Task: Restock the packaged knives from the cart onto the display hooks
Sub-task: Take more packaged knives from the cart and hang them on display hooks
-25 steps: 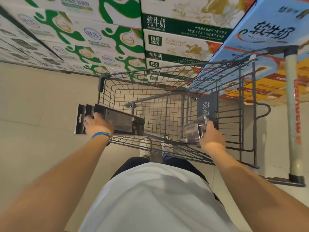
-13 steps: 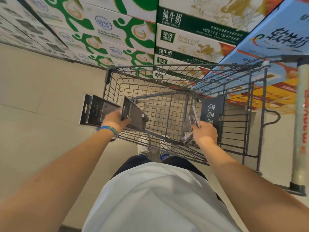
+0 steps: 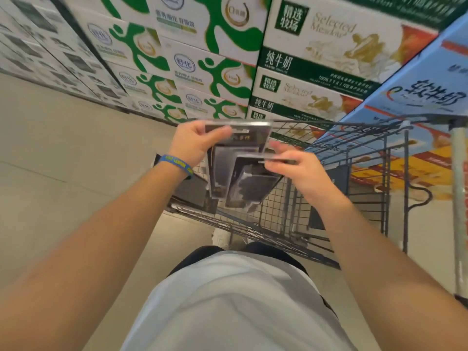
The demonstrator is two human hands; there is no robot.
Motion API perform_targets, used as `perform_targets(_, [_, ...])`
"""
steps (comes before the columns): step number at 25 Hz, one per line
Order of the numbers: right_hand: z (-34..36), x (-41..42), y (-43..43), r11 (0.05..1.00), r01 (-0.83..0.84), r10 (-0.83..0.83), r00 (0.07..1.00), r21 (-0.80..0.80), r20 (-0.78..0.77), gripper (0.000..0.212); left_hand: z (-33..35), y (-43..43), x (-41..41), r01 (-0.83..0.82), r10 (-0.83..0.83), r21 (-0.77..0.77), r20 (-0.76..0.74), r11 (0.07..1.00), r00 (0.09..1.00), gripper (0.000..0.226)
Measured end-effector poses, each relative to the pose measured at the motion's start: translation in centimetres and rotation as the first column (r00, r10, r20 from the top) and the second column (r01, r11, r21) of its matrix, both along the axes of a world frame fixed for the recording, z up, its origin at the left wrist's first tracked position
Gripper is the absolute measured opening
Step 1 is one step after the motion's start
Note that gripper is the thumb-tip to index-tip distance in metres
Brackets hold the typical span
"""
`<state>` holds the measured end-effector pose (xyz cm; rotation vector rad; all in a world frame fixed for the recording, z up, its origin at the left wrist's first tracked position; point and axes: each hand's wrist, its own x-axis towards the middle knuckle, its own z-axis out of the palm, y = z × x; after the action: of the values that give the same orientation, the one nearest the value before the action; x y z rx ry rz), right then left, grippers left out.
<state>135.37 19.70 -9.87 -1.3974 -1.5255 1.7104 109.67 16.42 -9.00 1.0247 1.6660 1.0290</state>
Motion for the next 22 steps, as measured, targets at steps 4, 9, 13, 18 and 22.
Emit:
perform_targets(4, [3.6, -4.3, 1.3, 0.987, 0.119, -0.093, 0.971, 0.108, -0.219, 0.02, 5.6, 1.4, 0.1, -0.108, 0.096, 0.126, 0.093, 0.986, 0.991, 0.044])
perform_targets(9, [8.2, -6.0, 1.9, 0.956, 0.263, -0.176, 0.87, 0.132, -0.462, 0.017, 4.5, -0.7, -1.0, 0.201, -0.23, 0.174, 0.168, 0.964, 0.959, 0.006])
perform_targets(13, [10.5, -6.8, 2.3, 0.921, 0.359, -0.23, 0.813, 0.149, -0.535, 0.021, 2.0, -2.1, 1.4, 0.217, -0.253, 0.139, 0.351, 0.966, 0.901, 0.022])
perform_targets(18, [9.8, -4.2, 2.1, 0.92, 0.347, -0.336, 0.938, 0.182, -0.089, 0.071, 1.7, -1.3, 4.9, -0.089, 0.03, 0.113, 0.447, 0.99, 0.894, 0.04])
perform_targets(22, [5.3, -2.0, -3.9, 0.984, 0.139, -0.158, 0.972, 0.116, 0.175, 0.052, 2.0, 0.5, 6.2, -0.252, 0.221, -0.049, 0.658, 0.967, 0.72, 0.066])
